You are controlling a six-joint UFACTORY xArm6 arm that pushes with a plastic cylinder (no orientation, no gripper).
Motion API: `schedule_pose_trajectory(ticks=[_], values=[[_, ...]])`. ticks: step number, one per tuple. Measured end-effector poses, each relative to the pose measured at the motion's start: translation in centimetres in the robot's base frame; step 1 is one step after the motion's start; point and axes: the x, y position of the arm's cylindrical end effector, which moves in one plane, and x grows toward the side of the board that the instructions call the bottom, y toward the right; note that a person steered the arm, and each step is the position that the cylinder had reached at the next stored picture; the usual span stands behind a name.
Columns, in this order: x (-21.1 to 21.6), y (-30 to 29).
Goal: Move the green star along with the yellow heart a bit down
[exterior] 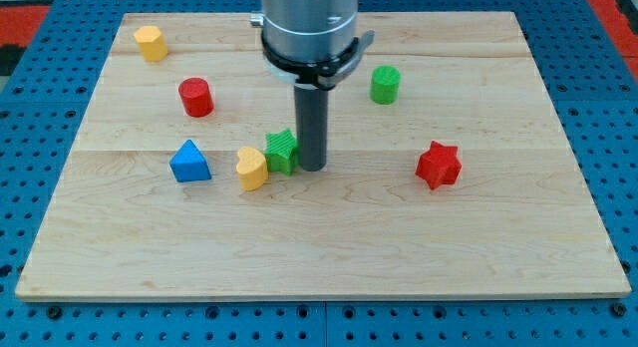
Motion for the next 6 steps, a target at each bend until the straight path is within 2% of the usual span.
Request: schedule_pose_trajectory(ticks=[2, 3, 4, 6], values=[[0.0, -0.5], [-2.3, 2.7], [-5.3, 1.9], [-1.4, -1.8]])
